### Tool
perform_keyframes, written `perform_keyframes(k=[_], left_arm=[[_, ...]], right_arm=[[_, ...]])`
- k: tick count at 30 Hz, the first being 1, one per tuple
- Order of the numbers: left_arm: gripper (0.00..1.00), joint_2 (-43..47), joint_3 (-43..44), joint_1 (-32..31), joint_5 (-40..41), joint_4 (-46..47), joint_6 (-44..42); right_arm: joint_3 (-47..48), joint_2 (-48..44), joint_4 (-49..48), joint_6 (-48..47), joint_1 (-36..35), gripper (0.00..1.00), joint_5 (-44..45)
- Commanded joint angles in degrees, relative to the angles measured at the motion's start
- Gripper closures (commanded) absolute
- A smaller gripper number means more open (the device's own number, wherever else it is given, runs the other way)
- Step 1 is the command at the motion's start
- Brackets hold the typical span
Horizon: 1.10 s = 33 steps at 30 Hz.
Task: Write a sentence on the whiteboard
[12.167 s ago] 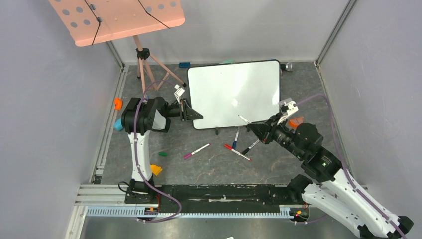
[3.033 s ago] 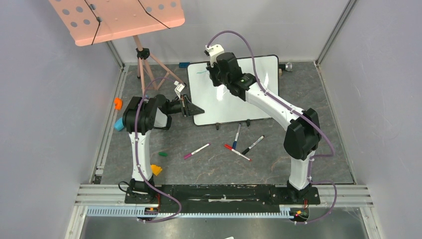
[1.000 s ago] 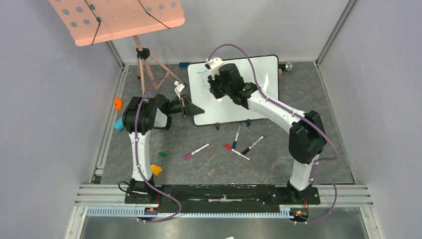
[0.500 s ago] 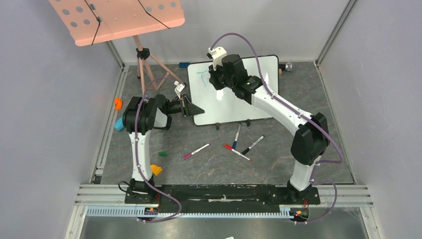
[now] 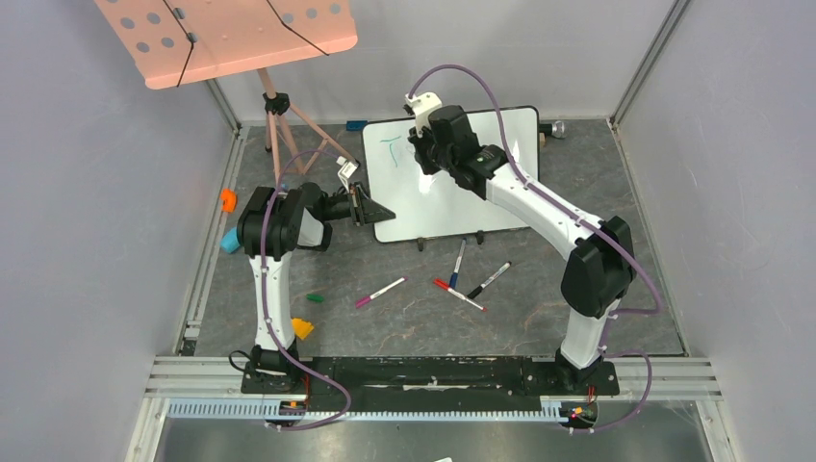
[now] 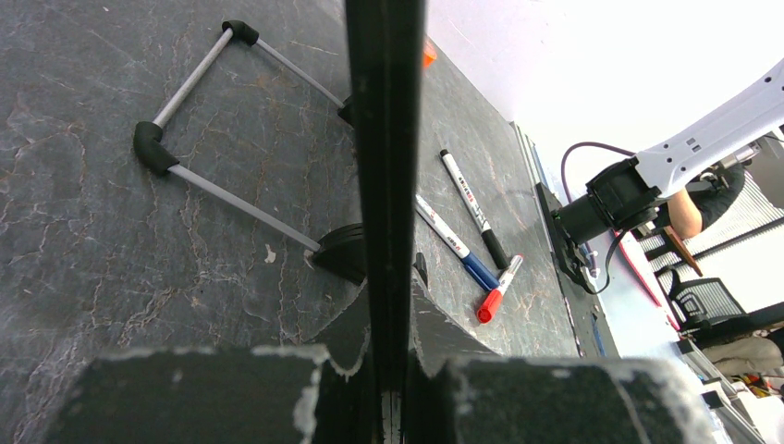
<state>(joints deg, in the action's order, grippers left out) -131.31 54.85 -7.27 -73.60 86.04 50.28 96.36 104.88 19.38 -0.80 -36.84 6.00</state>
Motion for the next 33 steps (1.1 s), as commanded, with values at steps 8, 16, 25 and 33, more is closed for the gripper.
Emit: perform_keyframes(k=[8,16,25,33], left_arm=[[0.98,-0.32,-0.03,-0.97,-0.38,3.17,-2.29],[0.98,-0.49,0.17,-0.99,-0.33,3.17,-2.07],[0.98,-0.53,0.17,-0.93,-0.28,3.17,-2.05],[0.98,-0.62,0.16,-0.95,-0.3,3.17,-2.03]], right_arm=[[4.98,2.83,-0.22,-1.27,0.59,1.0,2.41],[5.99,4.62,-0.32,-1.47,0.59,1.0,2.4],[4.0,4.33,-0.12,-2.62,0.63,1.0,-2.17],[0.7,2.34,0.62,-2.85,0.63,1.0,-3.71]])
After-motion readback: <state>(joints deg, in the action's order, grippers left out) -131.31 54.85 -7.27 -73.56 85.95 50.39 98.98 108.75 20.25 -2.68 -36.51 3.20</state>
